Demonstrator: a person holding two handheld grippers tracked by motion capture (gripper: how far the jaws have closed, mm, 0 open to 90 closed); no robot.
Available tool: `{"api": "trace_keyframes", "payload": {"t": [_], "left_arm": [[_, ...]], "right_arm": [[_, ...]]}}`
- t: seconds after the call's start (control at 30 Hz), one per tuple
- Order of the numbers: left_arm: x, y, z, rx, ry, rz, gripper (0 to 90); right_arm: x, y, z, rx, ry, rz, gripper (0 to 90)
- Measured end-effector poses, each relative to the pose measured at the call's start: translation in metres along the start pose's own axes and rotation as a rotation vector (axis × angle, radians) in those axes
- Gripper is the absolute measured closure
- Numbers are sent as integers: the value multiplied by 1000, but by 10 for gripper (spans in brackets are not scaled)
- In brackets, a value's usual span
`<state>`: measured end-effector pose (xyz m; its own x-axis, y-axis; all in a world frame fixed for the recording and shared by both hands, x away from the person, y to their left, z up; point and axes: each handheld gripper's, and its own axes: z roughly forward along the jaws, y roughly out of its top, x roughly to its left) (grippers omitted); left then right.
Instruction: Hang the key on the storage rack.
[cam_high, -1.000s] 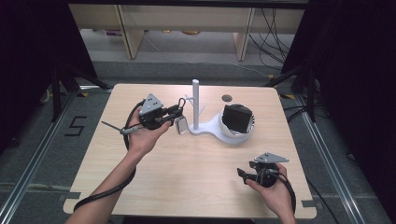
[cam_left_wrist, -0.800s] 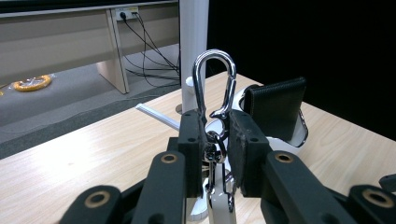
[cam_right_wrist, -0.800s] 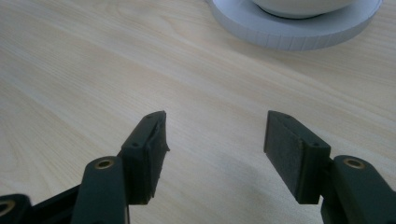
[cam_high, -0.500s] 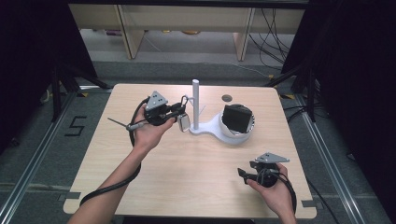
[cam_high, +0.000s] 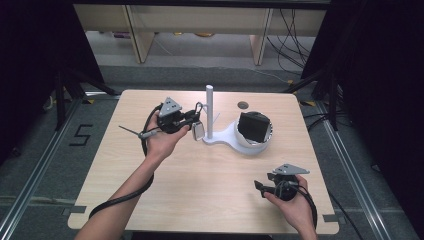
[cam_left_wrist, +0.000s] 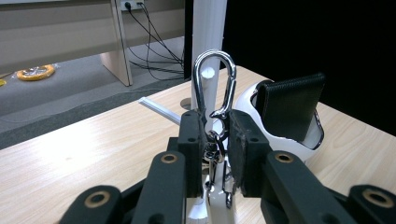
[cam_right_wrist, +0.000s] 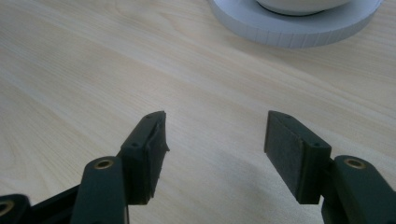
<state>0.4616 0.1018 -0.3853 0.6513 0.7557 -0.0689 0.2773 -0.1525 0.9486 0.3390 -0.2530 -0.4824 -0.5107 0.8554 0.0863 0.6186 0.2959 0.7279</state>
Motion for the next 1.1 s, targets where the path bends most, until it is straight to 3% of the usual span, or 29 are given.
{"api": "trace_keyframes", "payload": {"t": [0.17,0.2,0.67,0.73,1.1], "left_arm": [[0,-2,3,4,3,0,752],[0,-3,4,7,4,-1,753],[2,-6,14,14,14,-13,752],[1,-6,16,14,15,-18,752],[0,-8,26,24,16,-27,751]], "right_arm": [[0,0,0,7,5,16,398],[3,-1,-1,16,4,48,398],[0,-1,0,4,-2,18,396],[-1,-2,1,-4,-5,-5,396],[0,-2,-1,11,-3,21,396]]}}
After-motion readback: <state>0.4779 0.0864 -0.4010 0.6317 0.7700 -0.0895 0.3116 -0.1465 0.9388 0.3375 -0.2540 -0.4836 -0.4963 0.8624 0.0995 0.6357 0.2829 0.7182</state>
